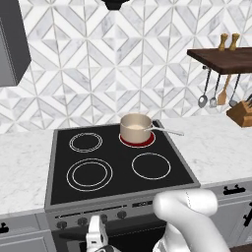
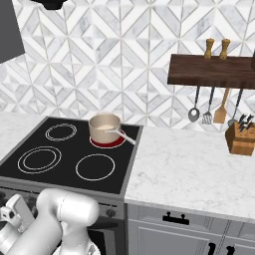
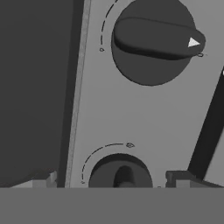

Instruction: Turn off the rear right burner of the stove.

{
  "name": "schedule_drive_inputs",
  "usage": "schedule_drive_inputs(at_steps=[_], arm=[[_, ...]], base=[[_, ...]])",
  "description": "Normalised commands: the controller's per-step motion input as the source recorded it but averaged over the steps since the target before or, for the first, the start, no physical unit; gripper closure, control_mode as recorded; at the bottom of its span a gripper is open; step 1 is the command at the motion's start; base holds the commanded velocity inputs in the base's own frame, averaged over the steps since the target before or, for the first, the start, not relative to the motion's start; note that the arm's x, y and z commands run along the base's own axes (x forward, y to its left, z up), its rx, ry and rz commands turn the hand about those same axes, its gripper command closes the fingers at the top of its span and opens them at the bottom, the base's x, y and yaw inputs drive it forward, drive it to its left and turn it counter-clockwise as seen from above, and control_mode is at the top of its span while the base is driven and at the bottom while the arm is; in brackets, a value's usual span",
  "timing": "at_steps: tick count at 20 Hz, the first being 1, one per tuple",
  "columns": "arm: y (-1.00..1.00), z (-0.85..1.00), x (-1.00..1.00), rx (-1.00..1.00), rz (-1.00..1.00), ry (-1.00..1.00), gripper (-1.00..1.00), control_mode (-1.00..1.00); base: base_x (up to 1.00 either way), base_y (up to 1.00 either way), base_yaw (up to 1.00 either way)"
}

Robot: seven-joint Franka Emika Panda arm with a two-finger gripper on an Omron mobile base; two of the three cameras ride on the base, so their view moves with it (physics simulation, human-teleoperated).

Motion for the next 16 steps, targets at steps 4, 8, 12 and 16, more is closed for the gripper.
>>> schedule_drive_inputs(at_steps=[4, 8, 12, 16], arm=[[0.0, -0.13, 0.01, 0.0, 0.0, 0.0, -1.0, -1.0], [0.0, 0.0, 0.22, 0.0, 0.0, 0.0, -1.0, -1.0], [0.0, 0.04, 0.17, 0.0, 0.0, 0.0, -1.0, -1.0], [0.14, 0.11, 0.23, 0.0, 0.0, 0.0, 1.0, -1.0]], base=[[0.0, 0.0, 0.0], [0.0, 0.0, 0.0], [0.0, 0.0, 0.0], [0.0, 0.0, 0.0]])
